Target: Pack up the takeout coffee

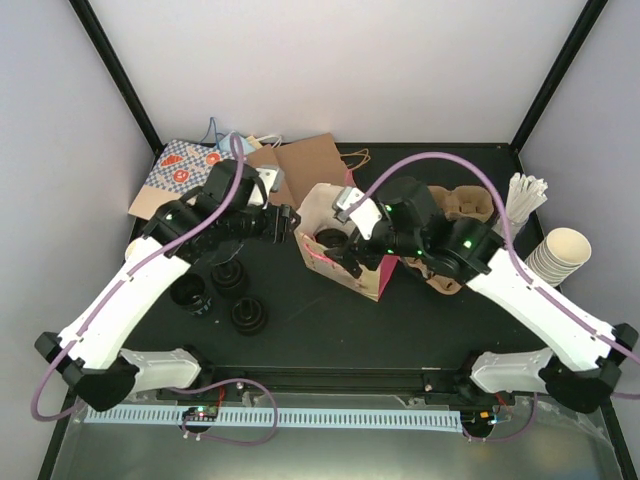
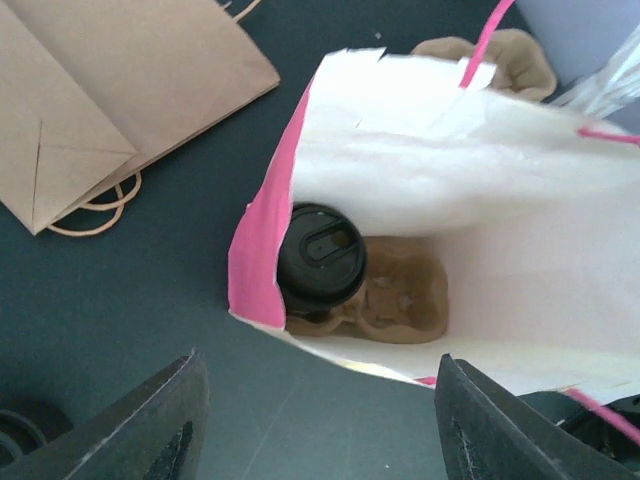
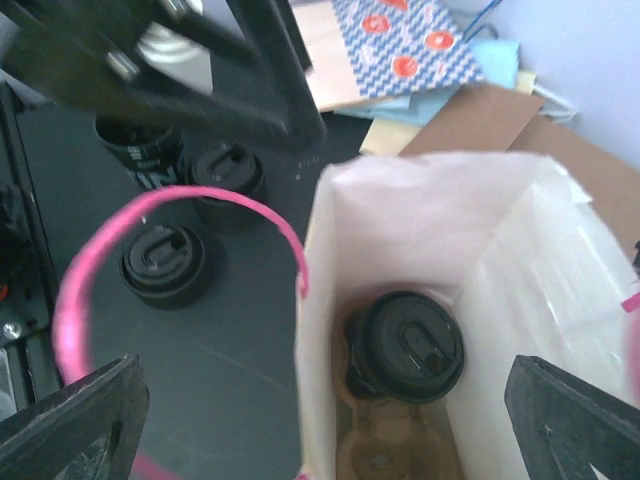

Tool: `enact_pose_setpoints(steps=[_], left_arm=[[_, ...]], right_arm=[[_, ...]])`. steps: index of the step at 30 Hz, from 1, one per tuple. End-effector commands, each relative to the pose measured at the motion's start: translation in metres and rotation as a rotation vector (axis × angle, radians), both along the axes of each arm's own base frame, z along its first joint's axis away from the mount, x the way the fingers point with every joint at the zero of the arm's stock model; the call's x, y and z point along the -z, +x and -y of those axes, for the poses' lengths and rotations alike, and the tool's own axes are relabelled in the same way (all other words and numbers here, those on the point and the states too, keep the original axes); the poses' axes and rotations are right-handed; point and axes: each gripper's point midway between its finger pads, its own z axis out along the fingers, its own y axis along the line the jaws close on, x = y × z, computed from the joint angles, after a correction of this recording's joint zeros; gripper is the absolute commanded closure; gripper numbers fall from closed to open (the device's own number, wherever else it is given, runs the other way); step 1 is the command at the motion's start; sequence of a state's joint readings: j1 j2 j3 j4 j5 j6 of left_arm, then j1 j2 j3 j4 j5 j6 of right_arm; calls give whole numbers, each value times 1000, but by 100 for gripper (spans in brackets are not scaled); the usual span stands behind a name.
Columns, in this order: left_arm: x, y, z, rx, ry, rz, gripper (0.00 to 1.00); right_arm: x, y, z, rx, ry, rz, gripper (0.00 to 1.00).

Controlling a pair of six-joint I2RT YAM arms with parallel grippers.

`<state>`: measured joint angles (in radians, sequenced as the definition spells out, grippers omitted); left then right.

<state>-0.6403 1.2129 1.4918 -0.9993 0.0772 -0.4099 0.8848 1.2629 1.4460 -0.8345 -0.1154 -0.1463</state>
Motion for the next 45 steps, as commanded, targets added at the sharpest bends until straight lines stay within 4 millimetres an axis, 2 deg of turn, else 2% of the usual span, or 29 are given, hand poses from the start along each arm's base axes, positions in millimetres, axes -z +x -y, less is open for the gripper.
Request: enact_pose_setpoints(steps=[1,4,9,12,18,21,27,32,34,36,37,41,45], left_arm=[[15,13,-4,-10,94,-7,35],[25,23,5,8,118,-24,35],[23,38,18,27,113,-14,35],[19,46,19,12,133,1,36],[0,56,17,-12,129,67,38],[0,60,19,-12,126,78,38],[27,75,35,35,188,-1,40],[53,83,49,79,239,-105,50],[61,90,44,45,287,-126,69],[61,95,35,-2,335,-128,90],[59,98,29,-22,357,-122,97],[49,103,6,-74,380,-112,98],[50,108,-20,-129,378,-139,98]], right_arm=[[-41,-5,10,45,147,47,0],[-62,-11,21,78,221,76,0],[-90,-19,46,151,341,124,0],[-96,-21,68,241,396,138,0],[-78,-19,113,450,458,139,0],[-61,-20,129,520,466,125,0],[-40,-27,156,606,500,123,0],[-22,-30,179,702,505,110,0],[-13,-31,184,727,502,98,0],[-1,-32,187,745,493,81,0],[5,-32,189,753,485,71,0],[27,-34,191,788,452,12,0],[46,-35,188,793,429,-30,0]])
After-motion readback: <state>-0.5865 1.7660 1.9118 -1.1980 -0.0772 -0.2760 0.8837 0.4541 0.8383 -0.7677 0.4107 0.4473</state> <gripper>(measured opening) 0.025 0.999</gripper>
